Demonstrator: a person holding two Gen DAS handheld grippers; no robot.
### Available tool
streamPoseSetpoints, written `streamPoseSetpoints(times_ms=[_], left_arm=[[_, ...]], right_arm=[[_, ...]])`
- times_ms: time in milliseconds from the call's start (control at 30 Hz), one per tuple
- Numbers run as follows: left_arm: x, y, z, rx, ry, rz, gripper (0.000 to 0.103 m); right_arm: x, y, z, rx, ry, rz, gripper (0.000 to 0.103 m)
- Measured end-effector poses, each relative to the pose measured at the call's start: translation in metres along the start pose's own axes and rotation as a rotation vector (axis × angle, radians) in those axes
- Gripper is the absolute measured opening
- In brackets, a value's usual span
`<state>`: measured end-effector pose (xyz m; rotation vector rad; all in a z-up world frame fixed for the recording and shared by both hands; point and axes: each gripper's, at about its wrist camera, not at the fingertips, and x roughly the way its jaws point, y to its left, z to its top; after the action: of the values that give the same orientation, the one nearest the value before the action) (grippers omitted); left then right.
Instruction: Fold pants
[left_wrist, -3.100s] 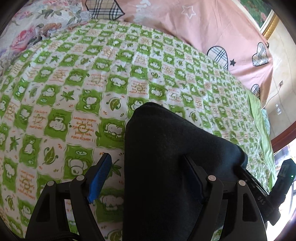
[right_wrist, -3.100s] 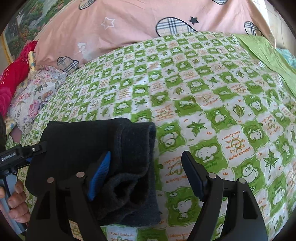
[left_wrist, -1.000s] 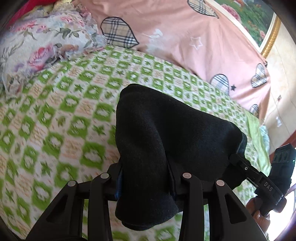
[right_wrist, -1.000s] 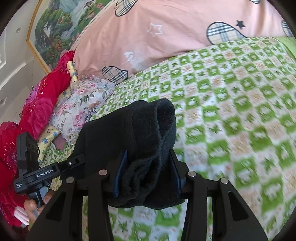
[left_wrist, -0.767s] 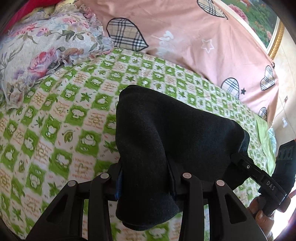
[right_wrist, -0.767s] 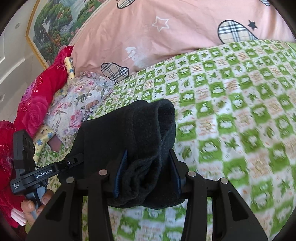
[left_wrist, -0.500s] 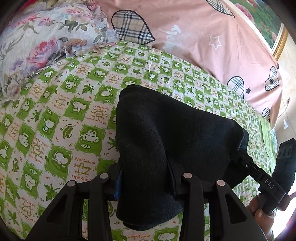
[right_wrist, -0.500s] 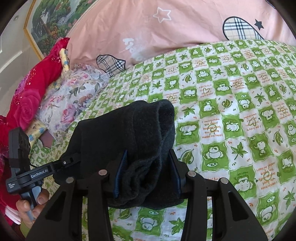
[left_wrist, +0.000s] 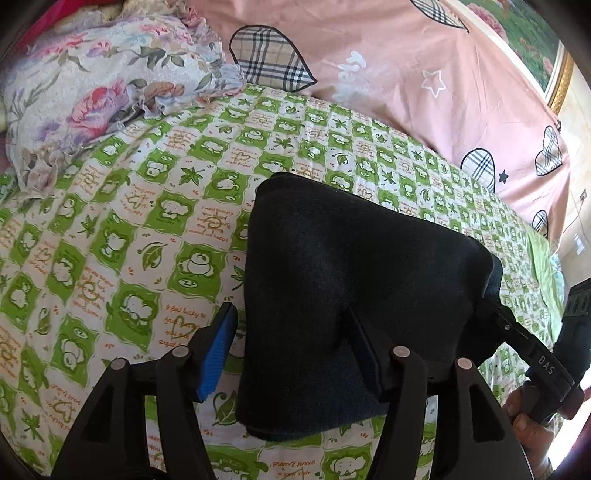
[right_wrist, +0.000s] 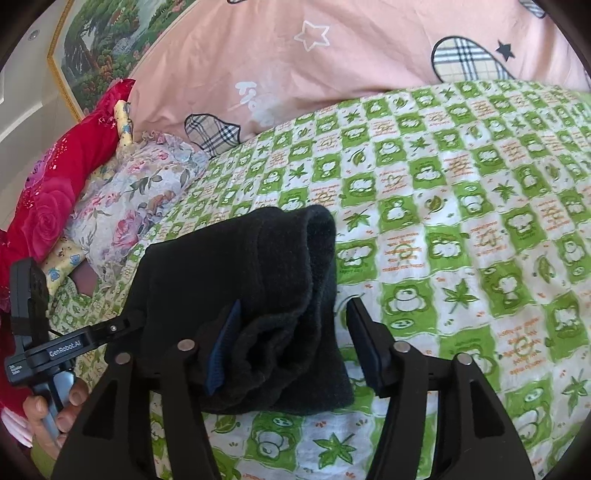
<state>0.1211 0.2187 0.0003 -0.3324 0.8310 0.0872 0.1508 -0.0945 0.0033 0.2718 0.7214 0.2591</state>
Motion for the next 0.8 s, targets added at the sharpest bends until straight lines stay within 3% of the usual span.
streamPoseSetpoints(times_ms=[467,800], left_arm=[[-0.018,-0.004,-0.021,0.0,-0.006,0.025,0.068],[-0.035,-0.011,-0.032,0.044,-0.028,0.056,0.073]], right_arm=[[-0.025,-0.003,-0.016,-0.024,-0.072,-0.095,0.076],[-0.04,0.014,-0.021,-0.048,-0.087,-0.107,0.076]])
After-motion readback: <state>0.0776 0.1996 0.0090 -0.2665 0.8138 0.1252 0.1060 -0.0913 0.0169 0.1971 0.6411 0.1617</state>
